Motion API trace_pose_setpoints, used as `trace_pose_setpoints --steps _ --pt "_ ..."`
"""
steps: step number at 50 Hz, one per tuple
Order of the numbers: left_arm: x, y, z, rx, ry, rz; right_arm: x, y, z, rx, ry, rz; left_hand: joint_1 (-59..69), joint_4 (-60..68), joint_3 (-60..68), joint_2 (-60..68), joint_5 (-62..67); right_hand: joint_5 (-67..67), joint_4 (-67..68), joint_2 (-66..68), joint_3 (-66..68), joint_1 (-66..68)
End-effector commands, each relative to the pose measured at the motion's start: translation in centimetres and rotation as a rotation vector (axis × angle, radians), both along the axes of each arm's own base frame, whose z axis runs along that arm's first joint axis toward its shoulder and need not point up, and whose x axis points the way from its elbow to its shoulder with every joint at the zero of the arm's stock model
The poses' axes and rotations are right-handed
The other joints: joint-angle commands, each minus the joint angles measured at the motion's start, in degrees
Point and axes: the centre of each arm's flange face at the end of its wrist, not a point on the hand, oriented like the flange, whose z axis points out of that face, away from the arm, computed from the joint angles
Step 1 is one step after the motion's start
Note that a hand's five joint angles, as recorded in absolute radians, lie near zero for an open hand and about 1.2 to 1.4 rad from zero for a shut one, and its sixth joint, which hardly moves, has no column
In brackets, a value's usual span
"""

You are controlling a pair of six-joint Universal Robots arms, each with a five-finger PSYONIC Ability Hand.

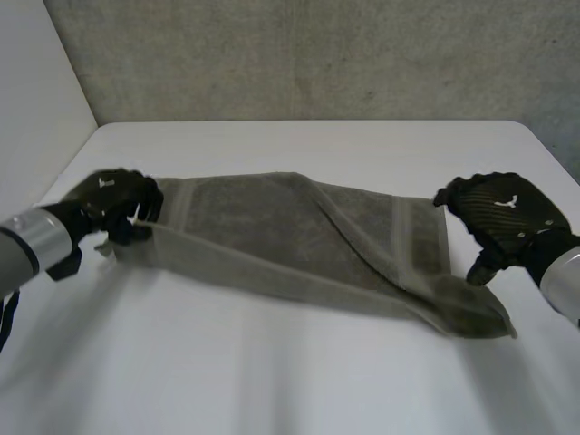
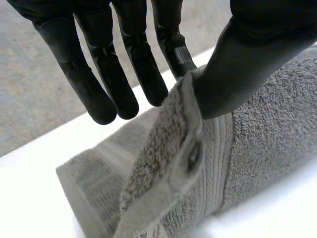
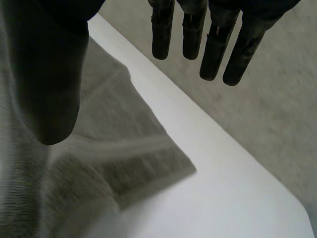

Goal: Fold the towel.

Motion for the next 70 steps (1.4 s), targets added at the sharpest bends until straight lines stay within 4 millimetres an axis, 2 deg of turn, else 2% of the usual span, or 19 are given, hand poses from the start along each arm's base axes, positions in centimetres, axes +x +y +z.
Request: trace_pose_setpoints --steps 1,6,9,10,12,15,17,20,26,30,38,45,52,59,64,70 --pt "0.1 -2.2 0.8 -0.002 0.039 0.056 2.2 2.6 -0.2 0.001 -0.005 0.109 2.3 2.1 1.0 2.2 1.7 0.8 -0.7 -1.6 -1.7 -1.6" --pt "-0.3 -2.6 0.5 0.002 0.033 0.068 2.8 2.8 -0.9 0.04 -0.002 0.127 2.3 2.1 1.0 2.2 1.7 0.8 -0.7 -1.6 -1.7 -1.6" --pt "-0.3 -2.8 0.1 0.01 0.034 0.073 3.1 1.8 -3.8 0.15 0.021 0.119 2.3 2.1 1.0 2.2 1.7 1.3 -0.2 -1.1 -1.2 -1.1" --pt "-0.3 -2.8 0.1 0.01 0.034 0.073 3.1 1.8 -3.9 0.151 0.021 0.119 2.3 2.1 1.0 2.2 1.7 1.3 -0.2 -1.1 -1.2 -1.1" --pt "-0.3 -2.9 0.0 0.016 0.036 0.074 3.1 1.0 -5.5 0.21 0.028 0.109 2.3 2.1 1.0 2.2 1.7 1.8 0.3 -0.6 -0.7 -0.6" --pt "-0.2 -2.9 0.0 0.016 0.036 0.076 3.2 0.7 -6.2 0.239 0.026 0.104 2.3 2.1 1.0 2.2 1.7 2.3 0.8 -0.1 -0.2 -0.1" --pt "-0.2 -2.8 -0.2 0.019 0.036 0.076 3.2 0.1 -7.6 0.308 0.005 0.078 2.3 2.1 1.0 2.2 1.7 4.5 2.9 2.0 2.0 2.0" --pt "-0.2 -2.8 -0.2 0.021 0.036 0.076 3.4 -0.3 -8.5 0.353 -0.025 0.057 2.3 2.1 1.0 2.2 1.7 6.3 4.8 3.9 3.9 3.9" --pt "-0.2 -2.8 -0.3 0.021 0.036 0.077 3.7 0.0 -9.1 0.377 -0.026 0.077 2.3 2.1 1.0 2.2 1.7 11.6 10.0 9.1 9.1 9.1" --pt "-0.2 -2.7 -0.3 0.022 0.036 0.076 4.3 1.0 -9.3 0.377 -0.012 0.102 2.3 2.1 1.0 2.2 1.7 12.4 10.9 10.0 9.9 10.0" --pt "-0.2 -2.6 -0.4 0.03 0.043 0.08 3.7 2.0 -9.8 0.36 0.039 0.122 2.3 2.1 1.0 2.2 1.7 14.4 12.9 12.0 11.9 12.0" --pt "0.1 -2.5 -0.8 0.057 0.064 0.095 3.0 4.4 -8.5 0.281 0.123 0.168 2.3 2.1 1.0 2.2 1.7 17.6 16.1 15.2 15.1 15.2" --pt "0.2 -2.5 -1.1 0.056 0.066 0.095 2.6 5.1 -8.3 0.281 0.124 0.16 2.3 2.1 1.0 2.2 1.7 17.6 16.1 15.2 15.1 15.2" --pt "0.0 -2.3 -1.2 0.064 0.065 0.091 1.5 4.5 -8.9 0.309 0.124 0.116 2.3 2.1 1.0 2.2 1.7 17.4 15.9 15.0 15.0 15.0" --pt "0.0 -2.2 -1.3 0.067 0.065 0.089 0.3 2.8 -10.3 0.364 0.126 0.054 2.3 2.1 1.0 2.2 1.7 17.3 15.7 14.8 14.8 14.8" --pt "0.0 -2.2 -1.4 0.069 0.065 0.091 0.1 2.5 -10.4 0.358 0.137 0.042 2.3 2.1 1.0 2.2 1.7 17.1 15.6 14.7 14.6 14.7"
